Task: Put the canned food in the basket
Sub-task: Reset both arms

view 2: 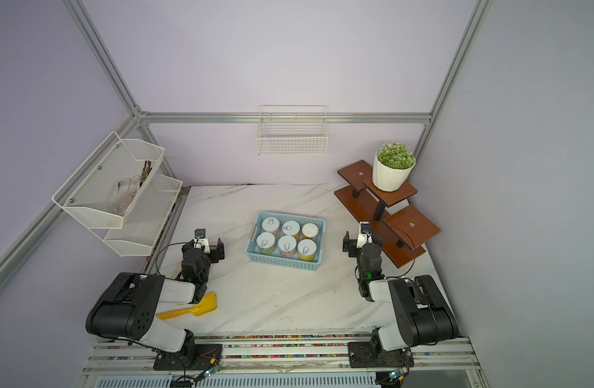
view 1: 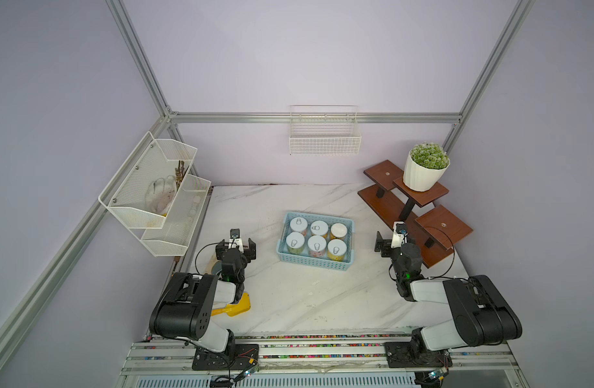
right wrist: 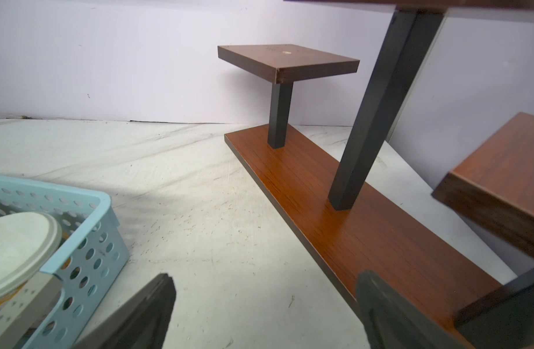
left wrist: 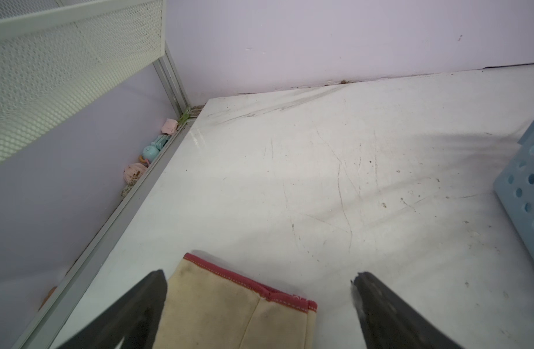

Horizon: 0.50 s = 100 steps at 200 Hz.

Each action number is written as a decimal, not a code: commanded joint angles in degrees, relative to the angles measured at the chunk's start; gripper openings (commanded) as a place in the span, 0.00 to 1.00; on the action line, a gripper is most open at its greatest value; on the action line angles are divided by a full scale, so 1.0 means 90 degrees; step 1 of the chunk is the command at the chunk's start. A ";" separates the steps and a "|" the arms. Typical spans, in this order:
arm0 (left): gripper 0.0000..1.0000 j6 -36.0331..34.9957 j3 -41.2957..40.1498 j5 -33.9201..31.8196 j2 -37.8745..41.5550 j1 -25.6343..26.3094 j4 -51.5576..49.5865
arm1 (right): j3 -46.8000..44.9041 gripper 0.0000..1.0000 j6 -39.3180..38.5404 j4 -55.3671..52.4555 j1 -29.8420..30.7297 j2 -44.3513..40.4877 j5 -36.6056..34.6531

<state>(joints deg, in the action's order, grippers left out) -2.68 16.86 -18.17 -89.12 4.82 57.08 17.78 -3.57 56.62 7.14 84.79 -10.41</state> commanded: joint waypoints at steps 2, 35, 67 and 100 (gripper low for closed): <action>1.00 -0.0047 -0.0016 0.0126 -0.0184 -0.0064 0.0919 | -0.0105 0.99 0.0099 0.0730 -0.0054 0.0222 0.0191; 1.00 0.0091 0.0301 0.0191 -0.0118 -0.0156 0.0175 | -0.0179 0.99 0.0164 0.1032 -0.0131 0.0344 0.0304; 1.00 0.0293 0.0531 0.0379 -0.0099 -0.0363 -0.0320 | -0.0137 0.99 0.0224 0.0975 -0.0149 0.0344 0.0287; 1.00 0.0341 0.0545 0.0398 -0.0081 -0.0399 -0.0353 | -0.0115 0.99 0.0370 0.1121 -0.0155 0.0575 -0.0109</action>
<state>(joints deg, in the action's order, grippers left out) -0.95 20.69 -15.64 -90.72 1.61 54.26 16.51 -1.74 64.01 6.11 88.12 -9.26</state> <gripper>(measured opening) 0.998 0.990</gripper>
